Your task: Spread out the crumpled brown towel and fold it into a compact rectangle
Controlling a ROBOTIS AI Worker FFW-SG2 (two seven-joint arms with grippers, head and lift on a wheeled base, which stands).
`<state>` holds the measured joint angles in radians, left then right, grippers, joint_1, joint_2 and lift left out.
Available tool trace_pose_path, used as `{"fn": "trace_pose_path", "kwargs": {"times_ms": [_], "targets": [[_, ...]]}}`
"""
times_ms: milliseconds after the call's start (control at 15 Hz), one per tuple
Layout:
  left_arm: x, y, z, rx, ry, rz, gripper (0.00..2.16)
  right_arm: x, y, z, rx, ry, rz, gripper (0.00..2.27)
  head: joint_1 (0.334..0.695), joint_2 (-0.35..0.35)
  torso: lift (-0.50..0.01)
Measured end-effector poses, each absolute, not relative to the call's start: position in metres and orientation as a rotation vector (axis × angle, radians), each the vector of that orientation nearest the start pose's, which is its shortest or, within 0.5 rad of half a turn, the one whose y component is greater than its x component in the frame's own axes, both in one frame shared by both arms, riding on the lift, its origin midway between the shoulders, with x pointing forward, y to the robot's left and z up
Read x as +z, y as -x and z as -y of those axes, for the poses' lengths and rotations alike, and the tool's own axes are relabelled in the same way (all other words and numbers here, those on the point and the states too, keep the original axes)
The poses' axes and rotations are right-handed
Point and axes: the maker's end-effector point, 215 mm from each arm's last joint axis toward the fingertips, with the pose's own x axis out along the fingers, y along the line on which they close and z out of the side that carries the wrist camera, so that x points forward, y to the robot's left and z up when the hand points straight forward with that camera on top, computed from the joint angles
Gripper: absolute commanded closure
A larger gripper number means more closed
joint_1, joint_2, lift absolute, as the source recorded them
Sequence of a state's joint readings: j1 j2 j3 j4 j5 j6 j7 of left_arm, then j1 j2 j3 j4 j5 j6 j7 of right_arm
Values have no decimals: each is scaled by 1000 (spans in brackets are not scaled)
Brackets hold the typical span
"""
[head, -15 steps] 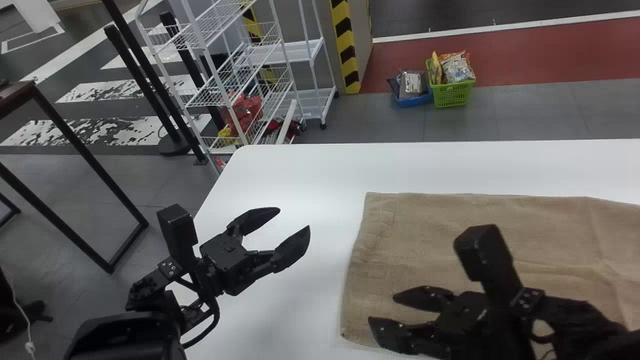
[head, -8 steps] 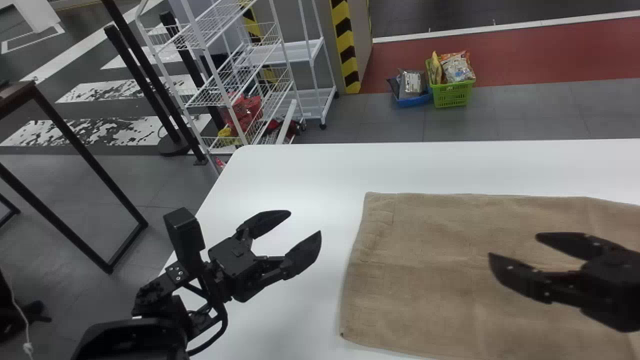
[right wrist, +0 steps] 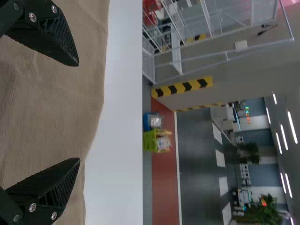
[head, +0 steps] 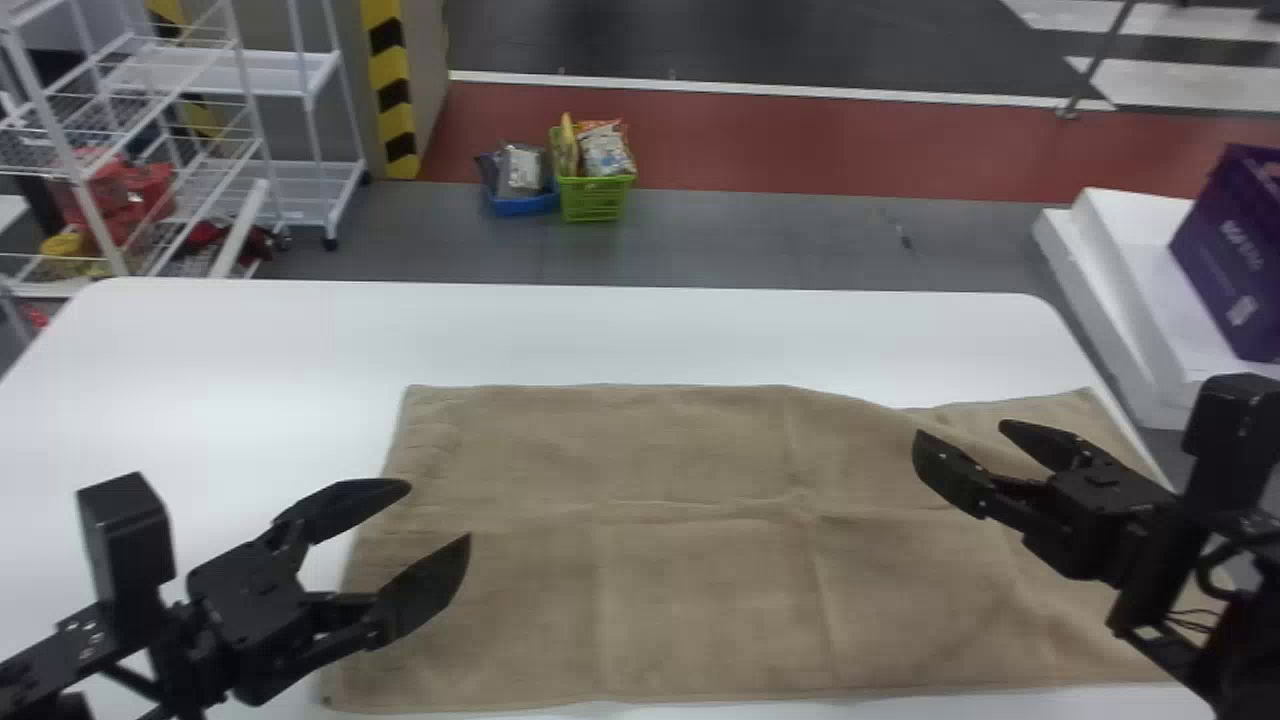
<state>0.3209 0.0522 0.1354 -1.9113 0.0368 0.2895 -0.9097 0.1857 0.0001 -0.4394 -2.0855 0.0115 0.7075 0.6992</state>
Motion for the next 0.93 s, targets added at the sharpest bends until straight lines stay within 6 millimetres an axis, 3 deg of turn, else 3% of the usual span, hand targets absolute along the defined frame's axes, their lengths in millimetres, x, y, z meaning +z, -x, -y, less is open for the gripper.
{"fn": "trace_pose_path", "kwargs": {"times_ms": [200, 467, 667, 933], "targets": [[-417, -420, -123, -815, 79, -296, 323, -359, -473, 382, 152, -156, -343, 97, 695, -300, -127], [-443, -418, -136, -796, 45, -357, 323, -349, -458, 433, 64, -212, -303, 97, 695, -350, -127], [-458, -418, -148, -779, 16, -386, 323, -346, -449, 452, 31, -250, -288, 97, 695, -350, -127], [-466, -413, -169, -771, -9, -412, 323, -344, -444, 459, 23, -285, -277, 97, 695, -350, -127]]}}
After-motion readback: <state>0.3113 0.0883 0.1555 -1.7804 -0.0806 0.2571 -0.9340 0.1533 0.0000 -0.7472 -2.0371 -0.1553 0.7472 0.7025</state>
